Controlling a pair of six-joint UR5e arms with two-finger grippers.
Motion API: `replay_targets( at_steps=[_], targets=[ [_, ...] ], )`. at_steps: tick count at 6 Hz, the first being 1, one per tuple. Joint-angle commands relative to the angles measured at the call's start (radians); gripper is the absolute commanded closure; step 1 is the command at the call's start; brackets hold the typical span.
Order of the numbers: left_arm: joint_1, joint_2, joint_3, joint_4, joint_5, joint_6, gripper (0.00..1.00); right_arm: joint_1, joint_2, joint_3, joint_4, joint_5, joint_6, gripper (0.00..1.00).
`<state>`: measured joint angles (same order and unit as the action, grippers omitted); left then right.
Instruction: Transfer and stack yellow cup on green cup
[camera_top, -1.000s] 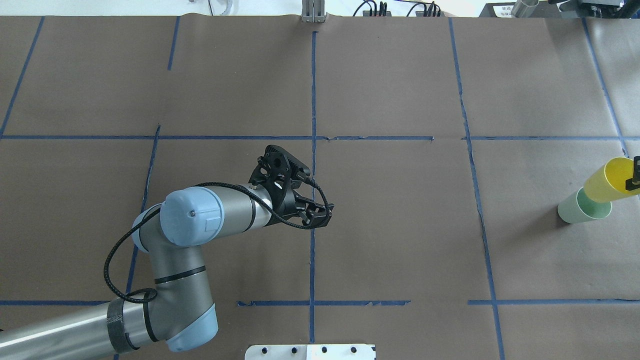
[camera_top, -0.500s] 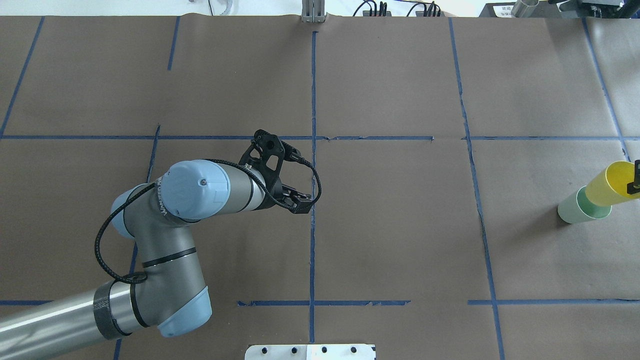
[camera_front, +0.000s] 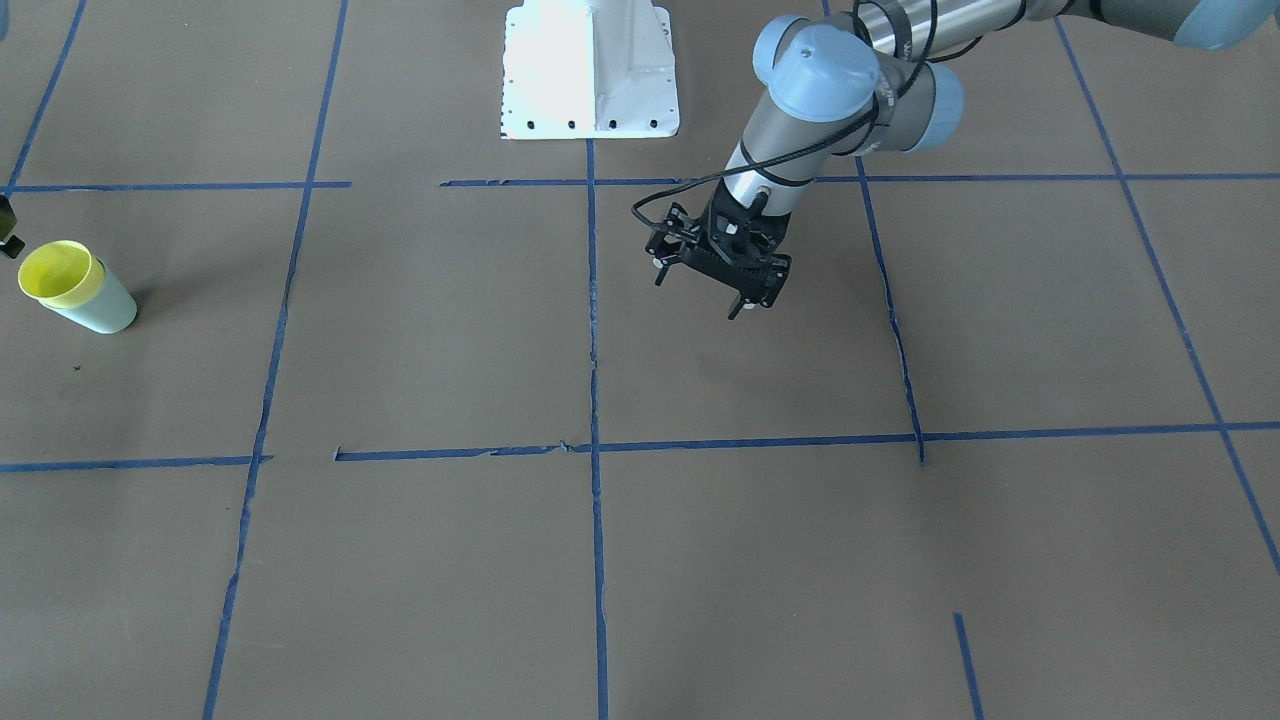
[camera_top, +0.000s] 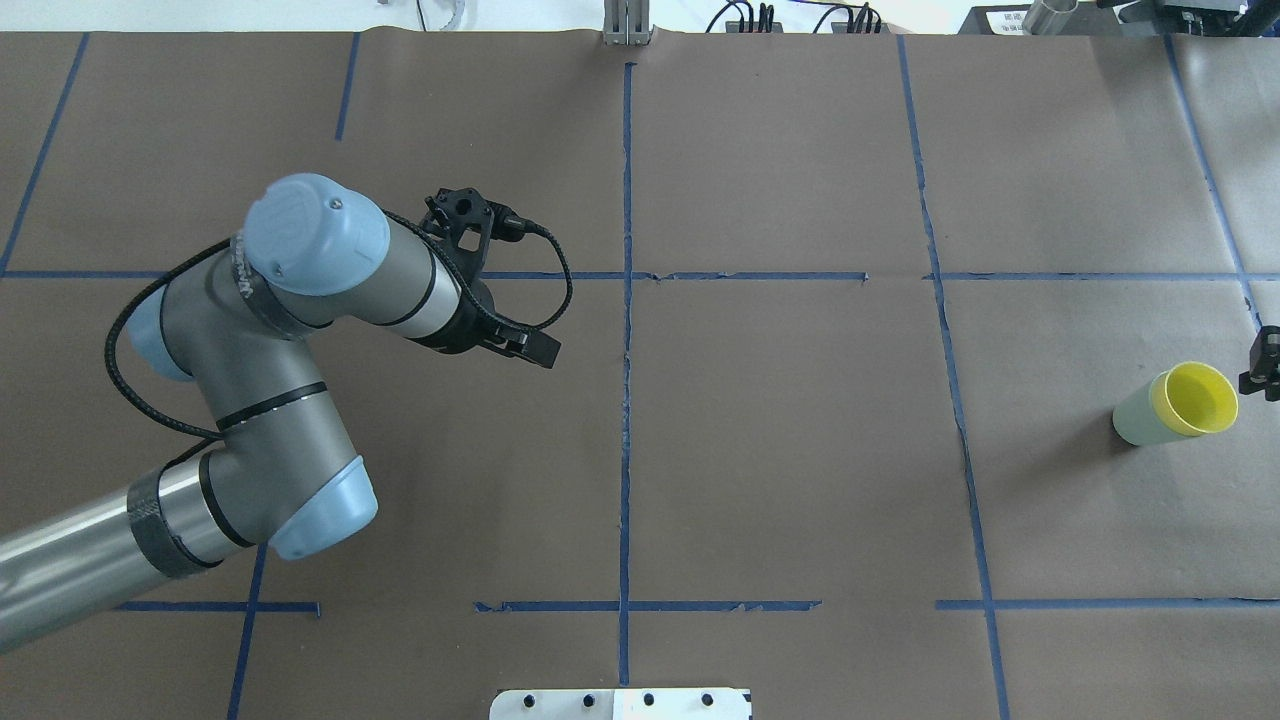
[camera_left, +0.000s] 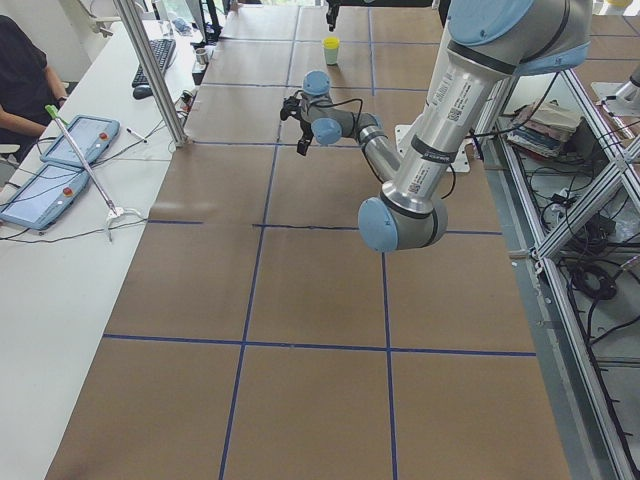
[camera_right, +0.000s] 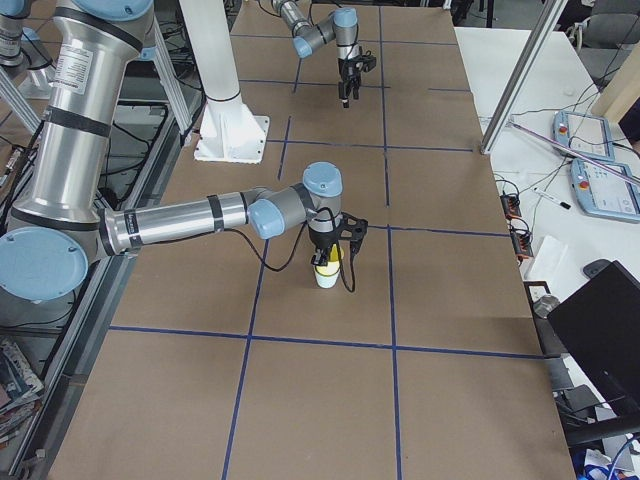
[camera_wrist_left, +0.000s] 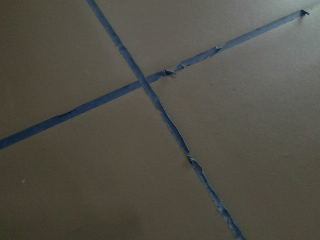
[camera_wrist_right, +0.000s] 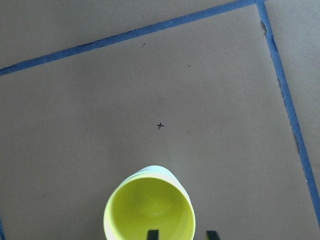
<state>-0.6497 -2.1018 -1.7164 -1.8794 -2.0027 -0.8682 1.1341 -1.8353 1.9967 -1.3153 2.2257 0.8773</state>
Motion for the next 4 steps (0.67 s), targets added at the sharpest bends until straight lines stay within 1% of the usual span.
replay_targets(
  at_steps=[1, 2, 3, 4],
  targets=[
    [-0.118, 0.07, 0.001, 0.046, -0.036, 0.003, 0.0, -0.001, 0.002, -0.007, 0.001, -0.001, -0.021, 0.0],
    [-0.211, 0.125, 0.003, 0.102, -0.097, 0.0, 0.0, -0.001, 0.008, -0.015, 0.001, -0.001, -0.05, 0.0],
    [-0.29, 0.194, 0.008, 0.118, -0.134, 0.014, 0.0, 0.003, 0.033, -0.044, 0.001, -0.003, -0.098, 0.0],
    [-0.359, 0.276, 0.001, 0.108, -0.151, 0.021, 0.0, 0.042, 0.08, -0.065, -0.007, 0.003, -0.112, 0.0]
  ],
)
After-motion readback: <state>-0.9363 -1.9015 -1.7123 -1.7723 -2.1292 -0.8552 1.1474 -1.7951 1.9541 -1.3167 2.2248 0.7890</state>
